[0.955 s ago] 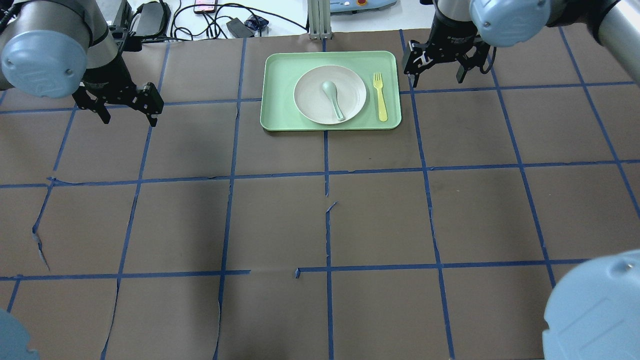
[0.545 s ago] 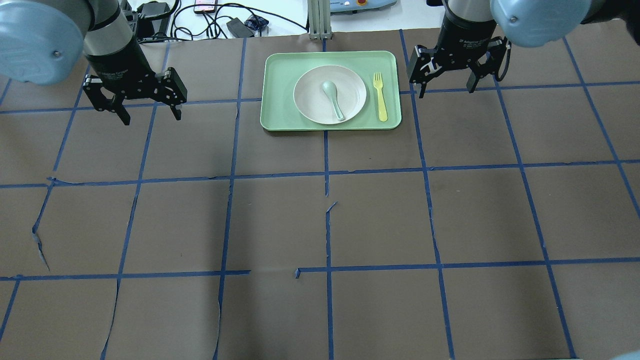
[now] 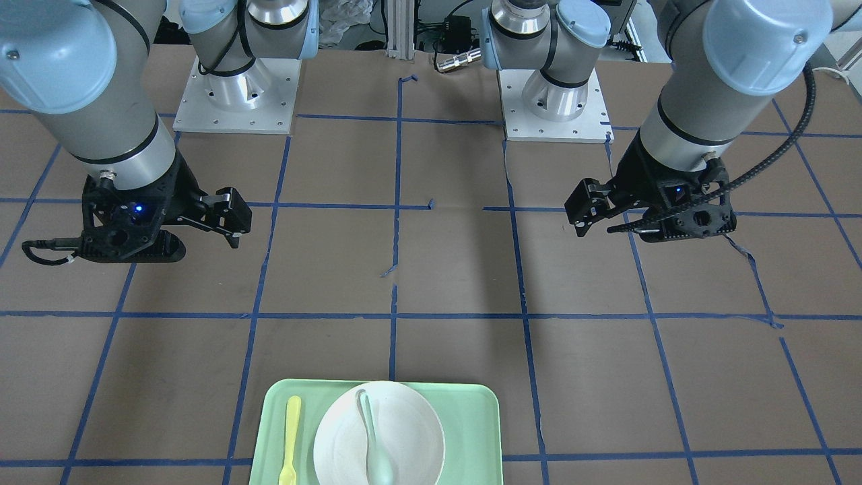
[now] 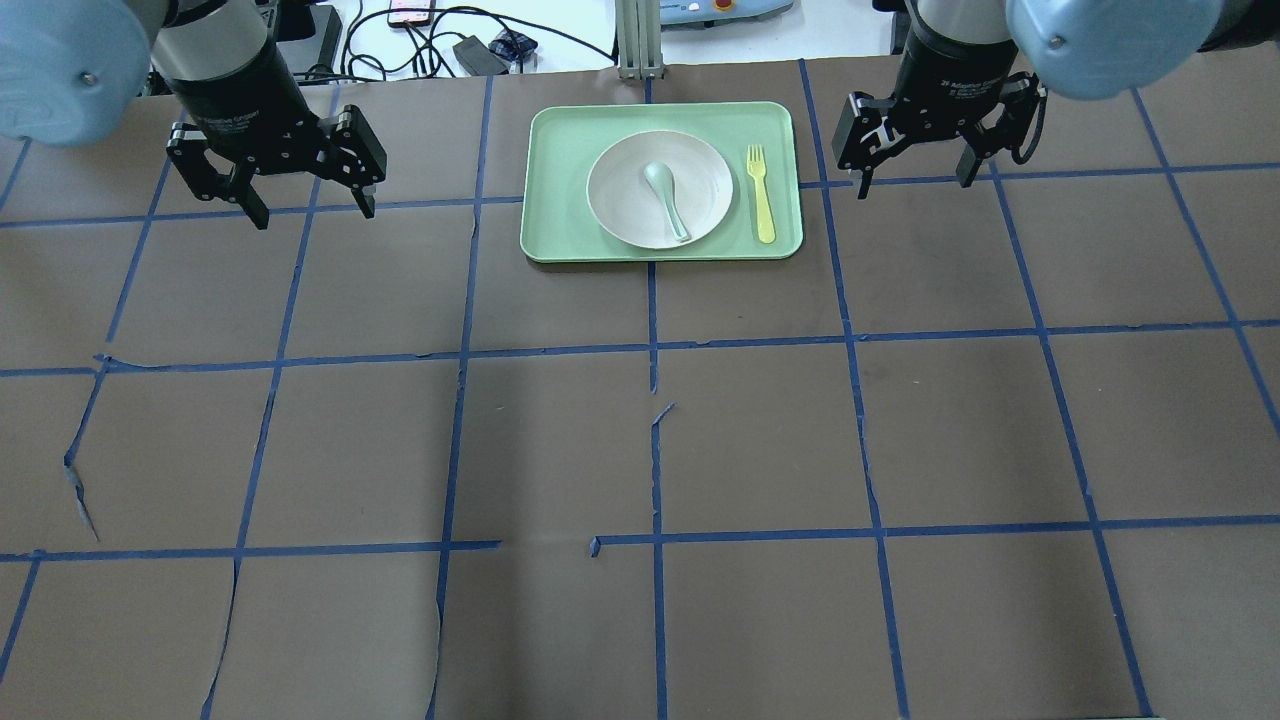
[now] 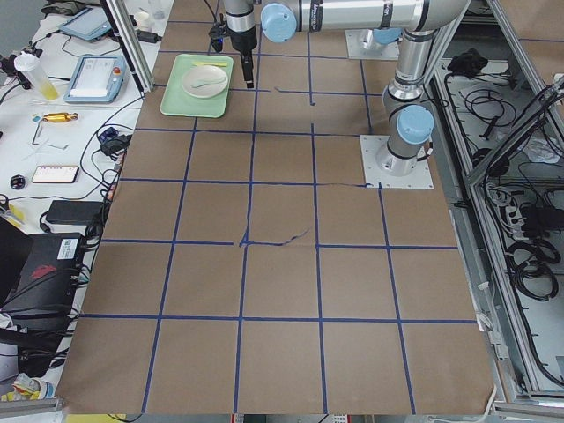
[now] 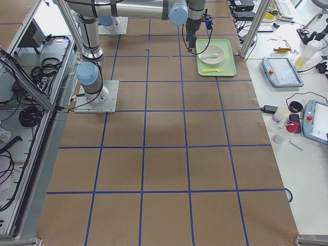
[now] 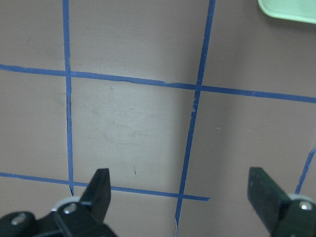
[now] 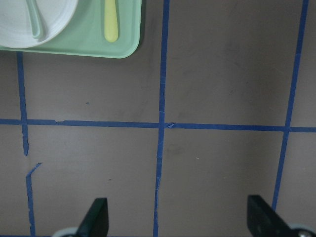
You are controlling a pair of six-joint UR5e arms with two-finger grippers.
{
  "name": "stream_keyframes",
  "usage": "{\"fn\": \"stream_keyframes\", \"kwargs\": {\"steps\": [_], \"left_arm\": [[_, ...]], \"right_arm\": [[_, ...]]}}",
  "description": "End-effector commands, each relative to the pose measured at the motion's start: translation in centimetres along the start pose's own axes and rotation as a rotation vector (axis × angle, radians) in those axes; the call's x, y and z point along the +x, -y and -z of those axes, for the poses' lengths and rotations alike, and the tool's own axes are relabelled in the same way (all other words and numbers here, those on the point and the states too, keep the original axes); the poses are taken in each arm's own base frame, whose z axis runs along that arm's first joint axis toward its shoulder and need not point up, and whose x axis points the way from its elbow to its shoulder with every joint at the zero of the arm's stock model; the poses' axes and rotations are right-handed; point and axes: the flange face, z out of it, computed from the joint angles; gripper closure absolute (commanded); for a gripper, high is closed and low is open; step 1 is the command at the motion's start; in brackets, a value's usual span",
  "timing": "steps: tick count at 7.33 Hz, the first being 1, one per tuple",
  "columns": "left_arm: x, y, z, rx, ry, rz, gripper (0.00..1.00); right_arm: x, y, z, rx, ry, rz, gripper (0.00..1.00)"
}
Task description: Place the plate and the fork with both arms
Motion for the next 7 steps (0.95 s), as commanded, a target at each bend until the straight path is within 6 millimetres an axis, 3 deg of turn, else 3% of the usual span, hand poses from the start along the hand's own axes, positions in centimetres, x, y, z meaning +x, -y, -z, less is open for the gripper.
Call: {"fn": "stream_keyframes", "kwargs": {"steps": [1, 4, 7], "left_arm": [[0.4, 0.7, -1.3, -0.021, 0.003, -0.008, 0.0], [0.7, 0.7, -2.4, -0.05, -0.015, -0.087, 0.0], [2.7, -1.5, -1.6, -0.085, -0.01, -0.136, 0.0]], "right_arm": [[-0.2, -1.5, 1.6, -0.006, -0.002, 0.001, 0.0], [-0.7, -3.7, 3.9, -0.071, 0.014, 0.008, 0.0], [-1.8, -3.6, 3.2, -0.092, 0.031, 0.023, 0.0]]}}
